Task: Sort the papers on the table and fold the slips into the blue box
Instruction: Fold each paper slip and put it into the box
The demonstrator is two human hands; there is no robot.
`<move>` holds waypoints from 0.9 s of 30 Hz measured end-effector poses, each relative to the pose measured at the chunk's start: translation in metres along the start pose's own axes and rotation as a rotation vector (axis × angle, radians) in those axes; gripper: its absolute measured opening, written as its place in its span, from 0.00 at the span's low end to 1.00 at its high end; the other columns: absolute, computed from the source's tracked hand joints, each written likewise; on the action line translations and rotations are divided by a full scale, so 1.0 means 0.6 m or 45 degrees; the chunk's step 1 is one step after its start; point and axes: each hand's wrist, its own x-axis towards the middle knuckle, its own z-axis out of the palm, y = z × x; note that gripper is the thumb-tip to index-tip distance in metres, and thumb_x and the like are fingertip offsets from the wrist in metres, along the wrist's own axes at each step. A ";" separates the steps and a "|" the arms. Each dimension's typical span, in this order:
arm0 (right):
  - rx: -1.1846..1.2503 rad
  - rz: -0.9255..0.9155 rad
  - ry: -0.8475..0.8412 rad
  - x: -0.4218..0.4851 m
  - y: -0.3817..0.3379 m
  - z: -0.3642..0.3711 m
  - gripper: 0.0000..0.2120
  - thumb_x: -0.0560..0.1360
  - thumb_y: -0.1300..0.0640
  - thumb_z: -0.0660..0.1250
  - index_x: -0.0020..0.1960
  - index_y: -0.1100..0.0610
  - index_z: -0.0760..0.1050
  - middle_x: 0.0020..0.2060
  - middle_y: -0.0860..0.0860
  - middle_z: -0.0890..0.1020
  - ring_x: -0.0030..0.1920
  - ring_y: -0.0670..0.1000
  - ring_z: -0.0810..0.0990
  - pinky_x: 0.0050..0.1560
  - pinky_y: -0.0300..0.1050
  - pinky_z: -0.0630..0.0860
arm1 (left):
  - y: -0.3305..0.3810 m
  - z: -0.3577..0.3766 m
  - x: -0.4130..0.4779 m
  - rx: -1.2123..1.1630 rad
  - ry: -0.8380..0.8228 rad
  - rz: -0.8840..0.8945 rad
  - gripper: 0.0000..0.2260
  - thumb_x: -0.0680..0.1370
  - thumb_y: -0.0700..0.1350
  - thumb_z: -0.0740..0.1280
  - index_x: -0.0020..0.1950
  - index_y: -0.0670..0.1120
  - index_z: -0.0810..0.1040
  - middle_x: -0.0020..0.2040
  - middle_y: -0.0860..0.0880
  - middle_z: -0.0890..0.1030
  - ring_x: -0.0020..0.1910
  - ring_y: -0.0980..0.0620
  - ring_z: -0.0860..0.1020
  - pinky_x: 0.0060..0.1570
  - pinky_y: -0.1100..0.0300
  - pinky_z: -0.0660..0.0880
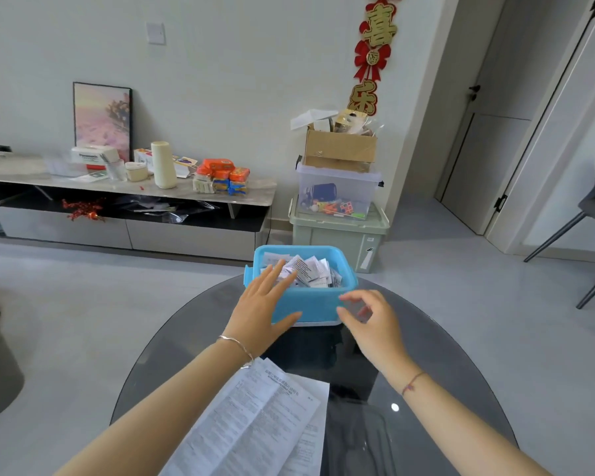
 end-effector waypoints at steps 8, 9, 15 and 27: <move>-0.191 0.406 -0.689 -0.113 0.018 0.055 0.17 0.72 0.51 0.72 0.58 0.52 0.73 0.51 0.47 0.77 0.47 0.42 0.75 0.38 0.29 0.69 | -0.019 0.016 -0.165 0.134 -0.763 -0.324 0.52 0.61 0.78 0.55 0.77 0.57 0.39 0.78 0.55 0.39 0.77 0.50 0.39 0.74 0.50 0.42; -0.229 0.410 -0.704 -0.116 0.013 0.057 0.17 0.72 0.51 0.72 0.58 0.52 0.72 0.50 0.47 0.76 0.47 0.43 0.75 0.39 0.30 0.70 | -0.024 0.021 -0.178 0.159 -0.792 -0.327 0.56 0.57 0.81 0.53 0.77 0.56 0.38 0.78 0.54 0.38 0.77 0.50 0.38 0.74 0.50 0.40; -0.265 0.429 -0.656 -0.123 -0.003 0.070 0.07 0.71 0.57 0.74 0.46 0.55 0.77 0.41 0.47 0.79 0.44 0.46 0.79 0.46 0.38 0.77 | -0.018 0.029 -0.197 0.125 -0.700 -0.405 0.63 0.48 0.85 0.43 0.77 0.54 0.36 0.78 0.54 0.40 0.77 0.50 0.40 0.74 0.51 0.38; 0.152 0.435 -0.348 -0.138 0.008 0.013 0.06 0.75 0.61 0.69 0.41 0.60 0.83 0.32 0.50 0.83 0.28 0.41 0.80 0.28 0.30 0.73 | 0.046 0.001 -0.143 -0.374 -0.201 -0.659 0.24 0.77 0.53 0.66 0.73 0.52 0.66 0.69 0.50 0.73 0.65 0.49 0.73 0.64 0.54 0.70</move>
